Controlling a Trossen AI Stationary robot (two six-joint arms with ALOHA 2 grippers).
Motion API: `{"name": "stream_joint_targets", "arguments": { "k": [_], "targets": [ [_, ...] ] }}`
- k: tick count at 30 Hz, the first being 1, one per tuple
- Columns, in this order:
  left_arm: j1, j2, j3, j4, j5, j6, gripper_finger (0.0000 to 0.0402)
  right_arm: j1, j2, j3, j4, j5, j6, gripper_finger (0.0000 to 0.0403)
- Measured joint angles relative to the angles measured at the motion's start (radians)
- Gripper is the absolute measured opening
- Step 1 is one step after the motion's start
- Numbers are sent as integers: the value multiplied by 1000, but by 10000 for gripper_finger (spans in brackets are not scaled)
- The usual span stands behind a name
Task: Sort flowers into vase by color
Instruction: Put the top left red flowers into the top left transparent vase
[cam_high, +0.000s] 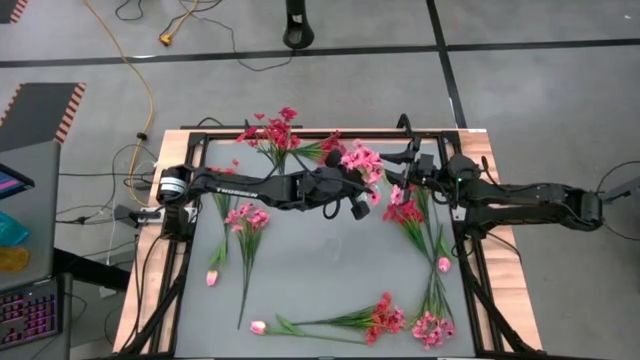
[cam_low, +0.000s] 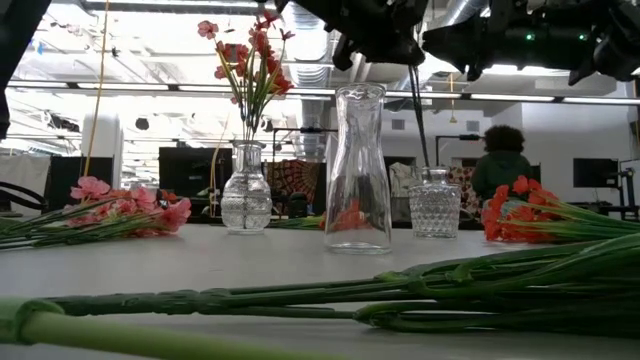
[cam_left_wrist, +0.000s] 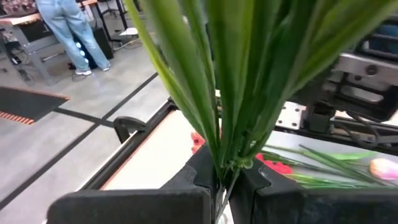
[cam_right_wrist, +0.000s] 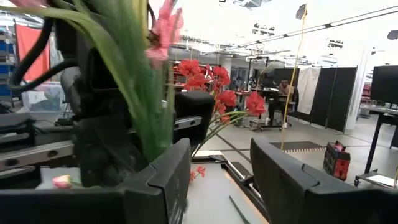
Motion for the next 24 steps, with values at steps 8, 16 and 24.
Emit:
{"name": "stream_joint_targets", "arguments": {
  "k": [8, 16, 24],
  "targets": [
    [40, 0, 0, 7, 51, -23, 24, 0, 0, 0, 0, 0, 0, 193],
    [69, 0, 0, 24, 85, -36, 71, 0, 0, 0, 1, 0, 0, 193],
    [70, 0, 0, 26, 98, -8, 141, -3, 0, 0, 1, 1, -1, 193]
  ]
}}
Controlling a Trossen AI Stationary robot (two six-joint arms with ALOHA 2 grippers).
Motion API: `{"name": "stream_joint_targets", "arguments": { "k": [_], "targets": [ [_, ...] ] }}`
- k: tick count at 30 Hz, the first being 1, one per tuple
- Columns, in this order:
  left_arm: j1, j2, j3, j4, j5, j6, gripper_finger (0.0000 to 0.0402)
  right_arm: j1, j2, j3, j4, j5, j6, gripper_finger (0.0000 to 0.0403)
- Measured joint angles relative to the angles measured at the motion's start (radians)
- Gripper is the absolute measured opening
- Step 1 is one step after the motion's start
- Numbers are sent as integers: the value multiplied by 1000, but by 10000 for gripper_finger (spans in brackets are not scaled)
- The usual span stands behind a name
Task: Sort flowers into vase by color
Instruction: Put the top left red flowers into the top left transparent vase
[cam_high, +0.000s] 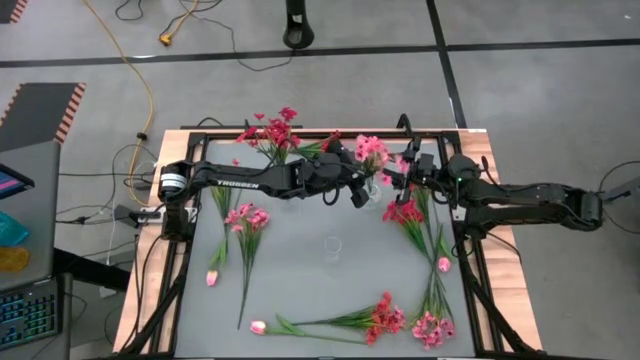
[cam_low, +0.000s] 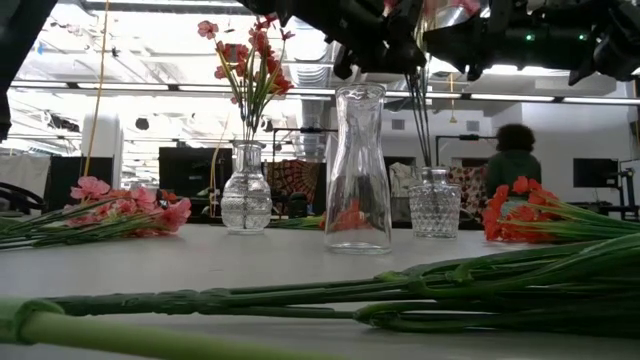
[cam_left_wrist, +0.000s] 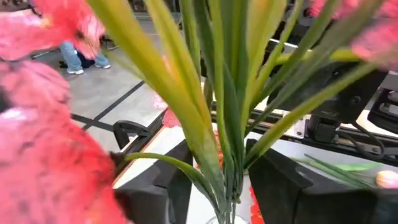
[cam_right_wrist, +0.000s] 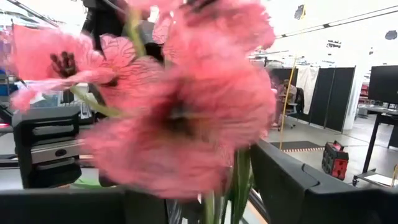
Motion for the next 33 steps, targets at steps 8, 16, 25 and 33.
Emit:
{"name": "stream_joint_targets", "arguments": {
  "k": [8, 16, 25, 33],
  "targets": [
    [-21, -39, 0, -64, 1, 46, 162, -9, -1, 0, -12, 6, -8, 193],
    [-48, -127, 0, -200, -2, 84, 162, -57, -1, 0, -115, 19, -8, 193],
    [-54, -254, 0, -421, -5, 84, 162, -91, -1, 0, -146, 23, -8, 193],
    [-54, -388, 0, -564, -33, 83, 162, -97, -1, 0, -159, 23, -8, 193]
  ]
}}
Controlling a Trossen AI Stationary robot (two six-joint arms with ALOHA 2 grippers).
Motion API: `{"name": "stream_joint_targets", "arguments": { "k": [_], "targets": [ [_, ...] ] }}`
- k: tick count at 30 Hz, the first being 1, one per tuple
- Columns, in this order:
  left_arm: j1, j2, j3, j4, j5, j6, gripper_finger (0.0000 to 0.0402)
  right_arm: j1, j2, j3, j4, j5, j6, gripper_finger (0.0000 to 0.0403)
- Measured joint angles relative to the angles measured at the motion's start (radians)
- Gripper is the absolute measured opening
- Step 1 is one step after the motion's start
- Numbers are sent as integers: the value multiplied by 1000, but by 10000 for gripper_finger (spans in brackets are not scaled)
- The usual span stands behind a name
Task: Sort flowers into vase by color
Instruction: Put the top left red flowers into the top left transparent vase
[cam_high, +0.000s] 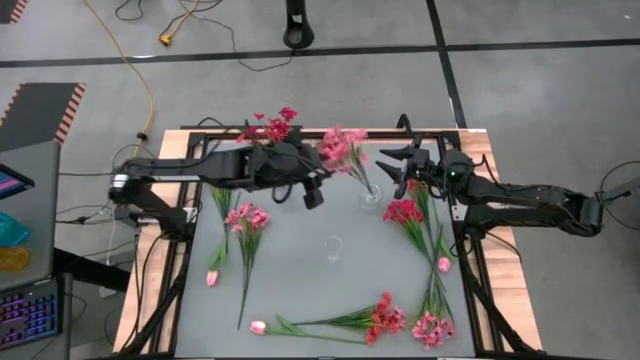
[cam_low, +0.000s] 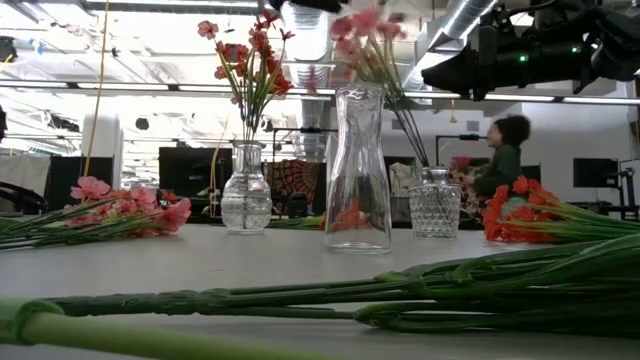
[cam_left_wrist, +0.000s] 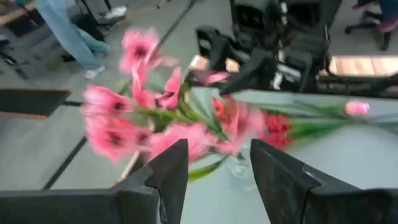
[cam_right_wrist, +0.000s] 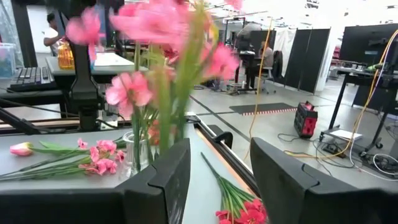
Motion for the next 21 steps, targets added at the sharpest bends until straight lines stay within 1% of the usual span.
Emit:
{"name": "stream_joint_targets", "arguments": {
  "k": [3, 10, 15, 18, 21],
  "targets": [
    [0, -58, 0, -55, -36, -1, 162, 0, 0, 0, 0, 0, 0, 193],
    [0, -196, 0, -128, -116, -2, 162, 0, 0, 0, -12, 0, 0, 193],
    [1, -289, 0, -204, -221, -12, 162, 0, 0, 0, -31, 0, 0, 193],
    [21, -343, 0, -263, -280, -38, 162, 0, 0, 0, -39, 0, 0, 193],
    [69, -390, 0, -343, -322, -89, 162, 0, 0, 0, -45, 0, 1, 193]
  ]
}}
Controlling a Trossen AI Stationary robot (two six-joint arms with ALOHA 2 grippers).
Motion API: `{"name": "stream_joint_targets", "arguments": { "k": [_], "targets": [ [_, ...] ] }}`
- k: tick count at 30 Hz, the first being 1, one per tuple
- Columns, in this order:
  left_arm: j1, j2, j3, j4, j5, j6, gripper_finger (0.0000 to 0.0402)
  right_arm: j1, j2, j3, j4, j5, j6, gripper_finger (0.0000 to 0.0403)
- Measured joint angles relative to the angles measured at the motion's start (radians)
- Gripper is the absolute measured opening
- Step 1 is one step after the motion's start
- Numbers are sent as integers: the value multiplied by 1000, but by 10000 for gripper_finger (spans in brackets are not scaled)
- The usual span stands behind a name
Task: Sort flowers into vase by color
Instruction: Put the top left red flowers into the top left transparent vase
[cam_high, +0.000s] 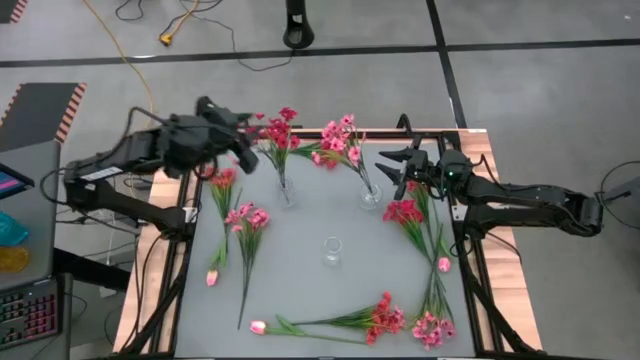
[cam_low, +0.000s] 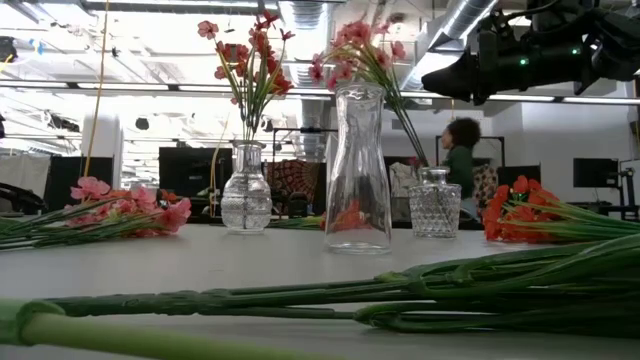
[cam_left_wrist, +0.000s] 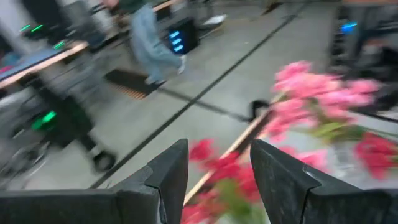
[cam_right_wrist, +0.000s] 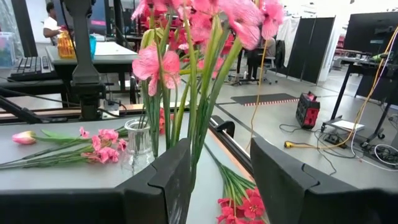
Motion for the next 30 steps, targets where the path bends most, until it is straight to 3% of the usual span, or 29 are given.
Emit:
{"name": "stream_joint_targets", "arguments": {
  "k": [8, 11, 16, 22, 30],
  "targets": [
    [194, -60, -2, -320, 23, -94, 162, 0, 0, 0, -3, 0, 1, 193],
    [250, -64, -57, -347, 65, -88, 162, 0, 0, 0, -4, 0, 13, 193],
    [328, -64, -233, -261, 199, 11, 162, 0, 0, 0, -5, 0, 18, 193],
    [435, -63, -472, -35, 305, 123, 162, 0, 0, 0, -5, 0, 18, 193],
    [602, -64, -656, 119, 414, 143, 162, 0, 0, 0, -5, 0, 18, 193]
  ]
}}
